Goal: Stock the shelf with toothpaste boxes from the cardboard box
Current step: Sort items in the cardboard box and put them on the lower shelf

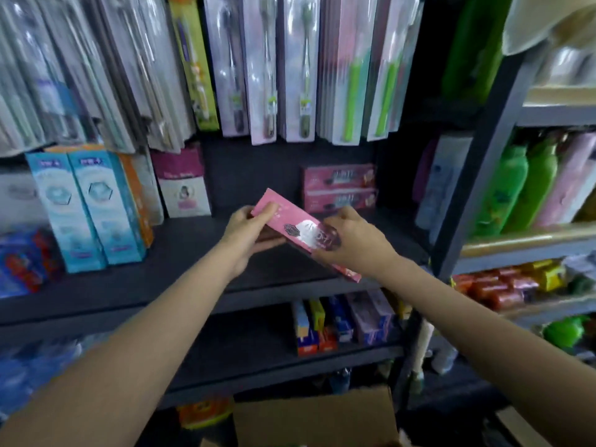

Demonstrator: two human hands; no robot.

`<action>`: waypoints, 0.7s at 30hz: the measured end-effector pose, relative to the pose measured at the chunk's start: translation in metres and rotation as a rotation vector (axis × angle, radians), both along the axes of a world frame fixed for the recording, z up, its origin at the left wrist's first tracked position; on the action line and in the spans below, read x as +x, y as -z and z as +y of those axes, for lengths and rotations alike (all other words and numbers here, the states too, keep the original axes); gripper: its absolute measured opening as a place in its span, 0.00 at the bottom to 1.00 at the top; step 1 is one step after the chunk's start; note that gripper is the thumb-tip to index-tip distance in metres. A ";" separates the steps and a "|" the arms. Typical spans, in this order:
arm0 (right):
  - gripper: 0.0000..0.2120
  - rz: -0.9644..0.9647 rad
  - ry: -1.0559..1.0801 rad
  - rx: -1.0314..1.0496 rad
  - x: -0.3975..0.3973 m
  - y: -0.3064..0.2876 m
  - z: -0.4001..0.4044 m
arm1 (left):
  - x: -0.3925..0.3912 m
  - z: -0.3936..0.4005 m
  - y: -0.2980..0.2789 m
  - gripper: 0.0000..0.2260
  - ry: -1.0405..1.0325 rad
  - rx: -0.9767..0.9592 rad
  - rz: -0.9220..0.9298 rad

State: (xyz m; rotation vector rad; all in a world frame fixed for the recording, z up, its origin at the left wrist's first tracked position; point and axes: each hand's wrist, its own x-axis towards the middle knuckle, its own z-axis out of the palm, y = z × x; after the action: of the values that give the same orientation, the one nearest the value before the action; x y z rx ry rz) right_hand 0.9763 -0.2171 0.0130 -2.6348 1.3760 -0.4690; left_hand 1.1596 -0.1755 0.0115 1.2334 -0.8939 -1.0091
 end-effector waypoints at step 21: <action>0.31 0.009 0.358 -0.387 0.023 -0.002 -0.233 | -0.019 -0.221 0.006 0.18 -0.246 -0.057 -0.600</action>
State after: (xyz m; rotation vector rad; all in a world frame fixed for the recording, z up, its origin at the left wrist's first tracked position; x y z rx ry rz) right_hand 0.9997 -0.4498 0.0149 -2.6688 1.9447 -0.8439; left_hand 1.1402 -0.3962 0.0056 1.5862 -1.1797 -0.4105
